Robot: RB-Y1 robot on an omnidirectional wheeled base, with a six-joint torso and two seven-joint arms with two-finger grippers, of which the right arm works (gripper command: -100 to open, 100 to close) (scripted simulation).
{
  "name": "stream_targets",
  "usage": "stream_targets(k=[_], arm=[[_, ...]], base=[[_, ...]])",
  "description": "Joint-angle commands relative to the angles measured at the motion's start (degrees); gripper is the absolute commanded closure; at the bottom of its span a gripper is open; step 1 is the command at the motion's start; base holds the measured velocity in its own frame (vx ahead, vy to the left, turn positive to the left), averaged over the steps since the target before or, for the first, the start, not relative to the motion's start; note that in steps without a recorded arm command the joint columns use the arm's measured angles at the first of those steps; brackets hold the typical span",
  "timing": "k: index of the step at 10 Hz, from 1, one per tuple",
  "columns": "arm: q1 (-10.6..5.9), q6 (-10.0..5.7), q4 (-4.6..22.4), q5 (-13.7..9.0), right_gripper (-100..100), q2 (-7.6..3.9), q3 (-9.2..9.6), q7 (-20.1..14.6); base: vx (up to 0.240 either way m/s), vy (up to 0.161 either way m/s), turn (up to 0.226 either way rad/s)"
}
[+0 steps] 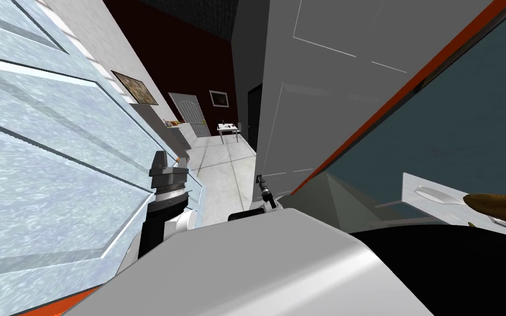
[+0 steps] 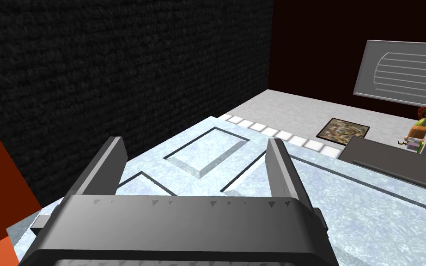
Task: Push the door open
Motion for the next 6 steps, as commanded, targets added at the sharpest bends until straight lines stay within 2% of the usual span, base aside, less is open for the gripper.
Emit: stream_targets(k=[1, 5, 6], arm=[[-0.01, 0.05, 0.0, 0.0, 100, -0.02, 0.00, 0.0], [-0.01, 0.05, 0.0, 0.0, 100, -0.02, 0.00, 0.0], [-0.04, 0.18, 0.2, -0.3, 100, -0.68, -0.67, 0.2]], base=[[-0.028, -0.007, 0.012], [-0.008, -0.002, 0.001], [0.100, 0.019, -0.016]])
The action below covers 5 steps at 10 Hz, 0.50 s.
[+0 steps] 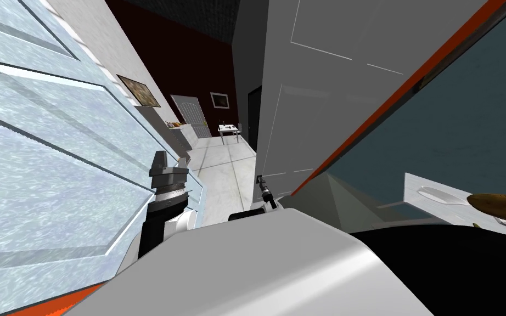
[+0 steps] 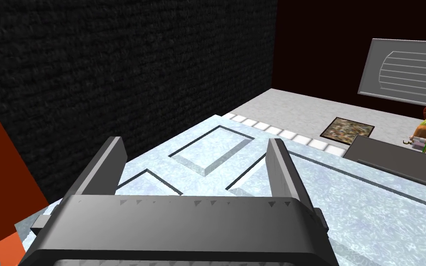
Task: Push the door open
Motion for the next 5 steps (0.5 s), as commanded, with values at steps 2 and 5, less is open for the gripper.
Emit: stream_targets(k=[2, 5], arm=[[-0.37, -0.15, 0.0, -0.7, 100, -1.09, -1.43, 0.4], [-0.56, -0.15, 0.2, -1.4, 100, -2.06, -3.01, 0.8]], base=[[0.157, 0.067, -0.044], [0.193, 0.063, -0.051]])
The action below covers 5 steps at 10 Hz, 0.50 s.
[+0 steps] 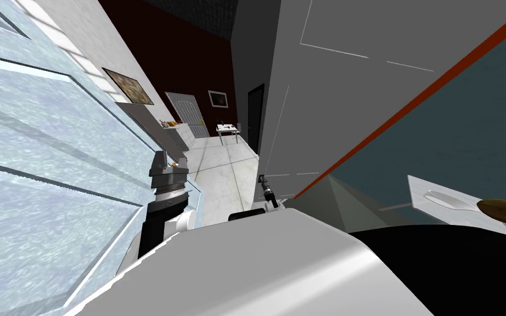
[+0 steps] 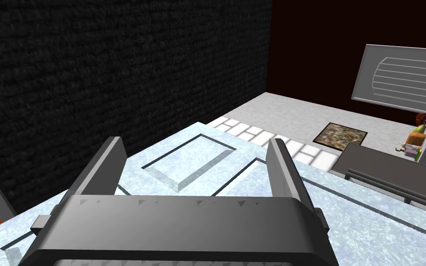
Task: Push the door open
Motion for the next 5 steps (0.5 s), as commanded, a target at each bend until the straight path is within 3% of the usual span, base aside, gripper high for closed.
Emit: stream_targets(k=[1, 4, 5], arm=[[0.23, 0.30, -0.9, -0.7, 100, -1.30, -1.54, 0.1], [-0.01, 0.30, -0.6, -1.7, 100, -2.06, -3.61, 0.7], [-0.22, 0.17, -0.4, -1.8, -100, -1.36, -3.27, 0.8]], base=[[0.181, 0.056, -0.038], [0.196, 0.050, -0.109], [-0.047, 0.083, -0.110]])
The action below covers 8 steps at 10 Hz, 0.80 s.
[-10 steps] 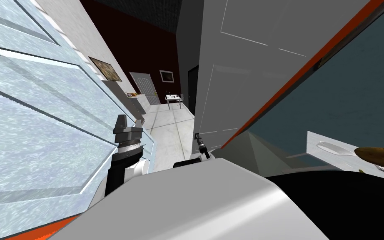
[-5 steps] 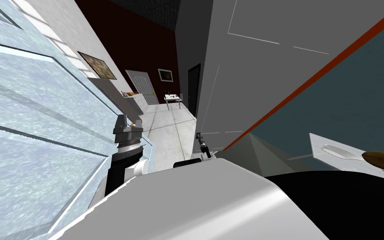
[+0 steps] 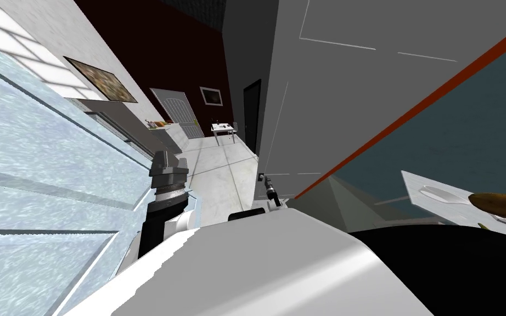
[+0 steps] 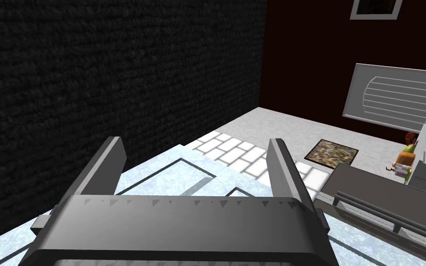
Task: Push the door open
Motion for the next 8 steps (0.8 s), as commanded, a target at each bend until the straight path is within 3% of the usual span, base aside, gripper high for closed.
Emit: stream_targets(k=[1, 4, 6, 8], arm=[[0.09, 0.06, 0.0, -0.3, -100, 0.14, -0.11, -0.1], [0.36, 0.55, -0.7, -0.9, -100, 1.16, -0.51, -0.1], [0.55, 0.89, -1.2, -1.4, -100, 2.56, -0.80, -0.2], [0.49, 0.57, -0.9, -1.4, -100, 1.41, -0.89, -0.2]], base=[[-0.185, 0.092, -0.057], [-0.214, 0.109, -0.062], [-0.233, 0.096, -0.069], [-0.011, 0.027, 0.008]])
